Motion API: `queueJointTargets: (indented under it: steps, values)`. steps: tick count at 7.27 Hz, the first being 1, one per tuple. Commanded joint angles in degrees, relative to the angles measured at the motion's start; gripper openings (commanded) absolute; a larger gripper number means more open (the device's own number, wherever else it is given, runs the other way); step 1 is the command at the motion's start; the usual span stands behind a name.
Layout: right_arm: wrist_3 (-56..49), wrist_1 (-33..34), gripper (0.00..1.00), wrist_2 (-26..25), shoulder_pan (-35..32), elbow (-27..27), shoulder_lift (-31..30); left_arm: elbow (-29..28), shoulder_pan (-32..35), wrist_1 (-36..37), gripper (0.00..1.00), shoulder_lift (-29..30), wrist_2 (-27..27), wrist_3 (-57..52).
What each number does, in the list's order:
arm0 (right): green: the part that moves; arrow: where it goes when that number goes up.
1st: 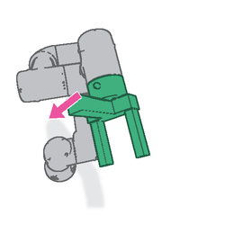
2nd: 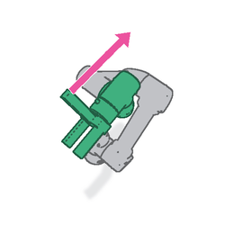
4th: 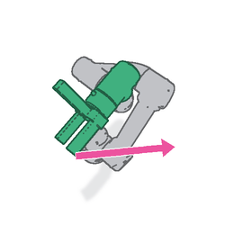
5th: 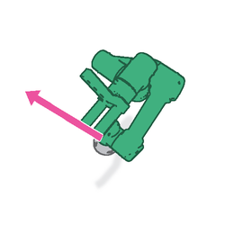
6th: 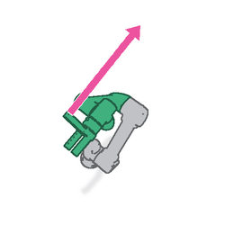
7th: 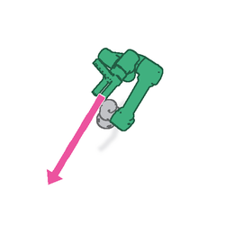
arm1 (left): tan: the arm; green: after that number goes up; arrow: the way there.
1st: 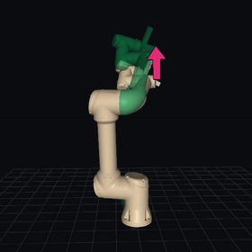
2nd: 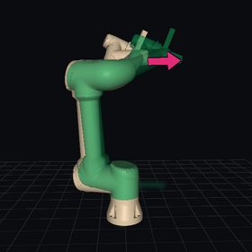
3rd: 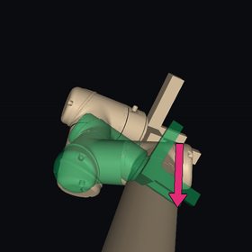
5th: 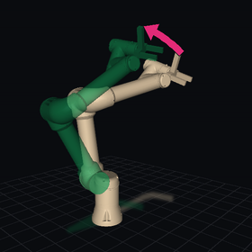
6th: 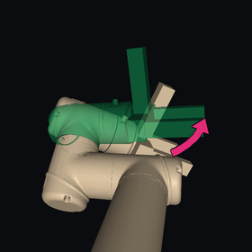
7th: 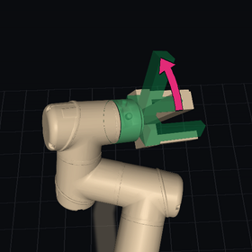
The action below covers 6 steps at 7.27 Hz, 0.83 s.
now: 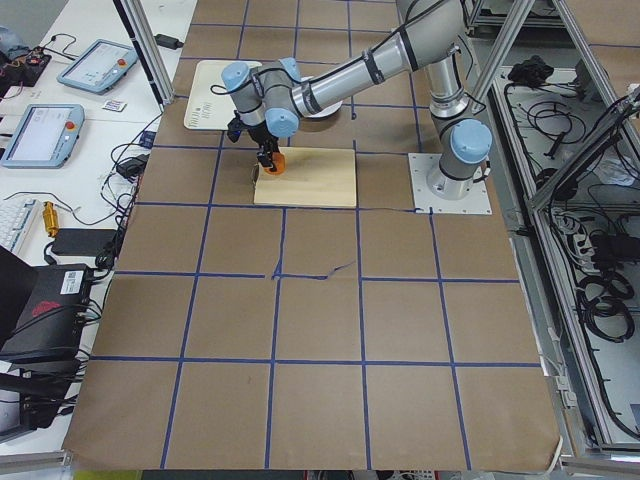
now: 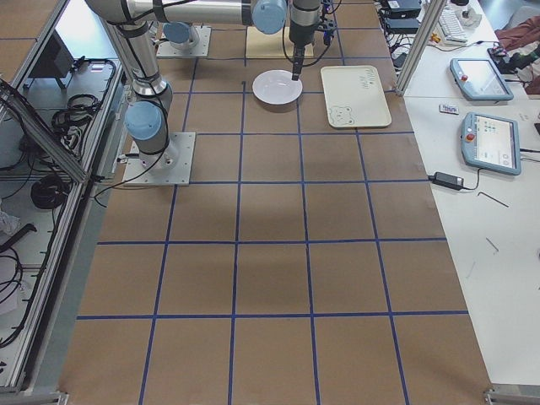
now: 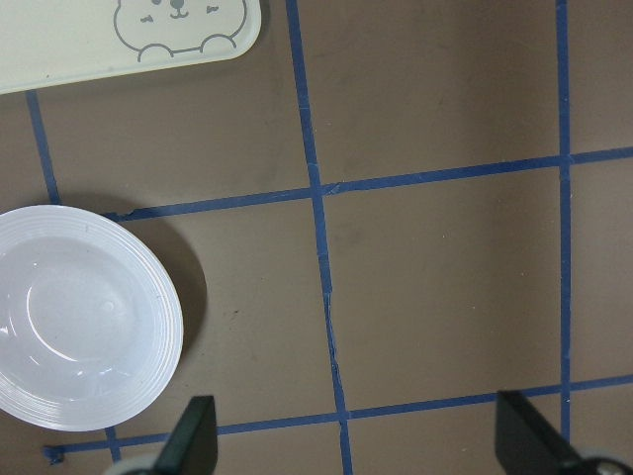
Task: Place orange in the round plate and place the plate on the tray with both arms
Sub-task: 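Carry the orange with the left gripper onto the white plate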
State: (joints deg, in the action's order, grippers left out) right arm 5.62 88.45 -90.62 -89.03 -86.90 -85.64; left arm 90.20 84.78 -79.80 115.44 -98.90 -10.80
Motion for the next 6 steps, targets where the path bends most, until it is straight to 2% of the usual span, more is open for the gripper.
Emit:
queueJointTargets:
  steps: [1,2,3,4,6]
  values:
    - [0.0,0.0,1.0,0.1,0.0,-0.1,-0.1,0.1,11.3,-5.9,0.0,-4.7,5.2,8.2]
    - [0.0,0.1,1.0,0.3,0.0,0.0,0.0,0.1,17.6,-5.3,0.0,-5.1,8.2,19.1]
    - [0.0,0.0,1.0,0.3,0.0,-0.1,0.2,0.6,23.0,-3.7,0.0,-3.6,8.6,24.7]
    - [0.0,0.2,1.0,0.3,-0.1,-0.2,0.3,1.5,27.2,0.0,0.0,-2.6,11.4,31.9]
    - [0.1,0.7,1.0,0.1,0.0,-0.3,1.0,6.4,28.8,11.2,0.0,0.2,14.2,34.1]
